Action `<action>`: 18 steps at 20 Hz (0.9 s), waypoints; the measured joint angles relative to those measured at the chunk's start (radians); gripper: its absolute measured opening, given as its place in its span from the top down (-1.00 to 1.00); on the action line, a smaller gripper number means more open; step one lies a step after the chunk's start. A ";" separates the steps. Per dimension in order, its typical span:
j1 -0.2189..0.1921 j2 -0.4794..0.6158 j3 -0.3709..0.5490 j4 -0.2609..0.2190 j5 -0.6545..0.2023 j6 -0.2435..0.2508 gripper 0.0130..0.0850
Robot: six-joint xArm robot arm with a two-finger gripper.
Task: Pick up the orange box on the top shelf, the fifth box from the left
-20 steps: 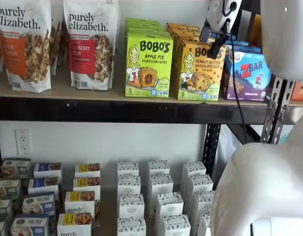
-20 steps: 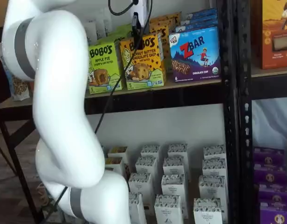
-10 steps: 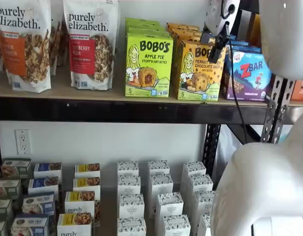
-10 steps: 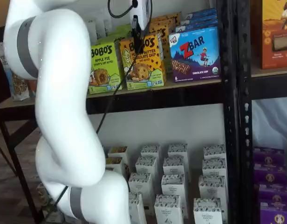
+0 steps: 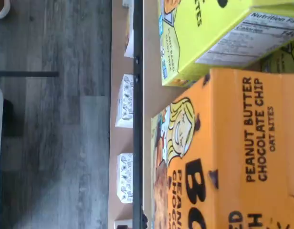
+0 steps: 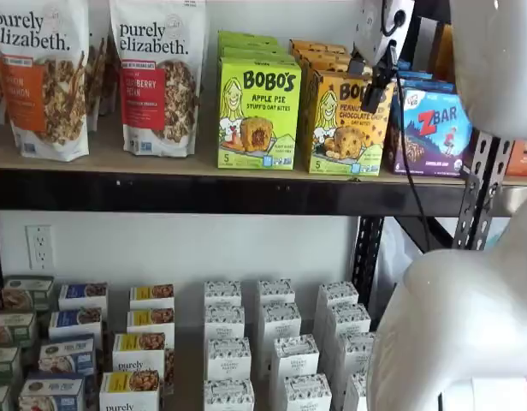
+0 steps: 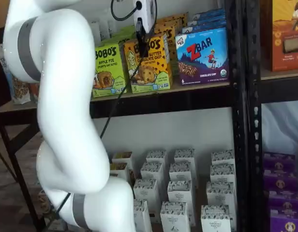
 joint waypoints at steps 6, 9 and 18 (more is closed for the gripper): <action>0.011 0.003 0.005 -0.027 0.004 0.006 -1.00; 0.012 0.008 0.003 -0.030 0.013 0.007 -1.00; 0.012 0.011 0.008 -0.036 0.014 0.005 -1.00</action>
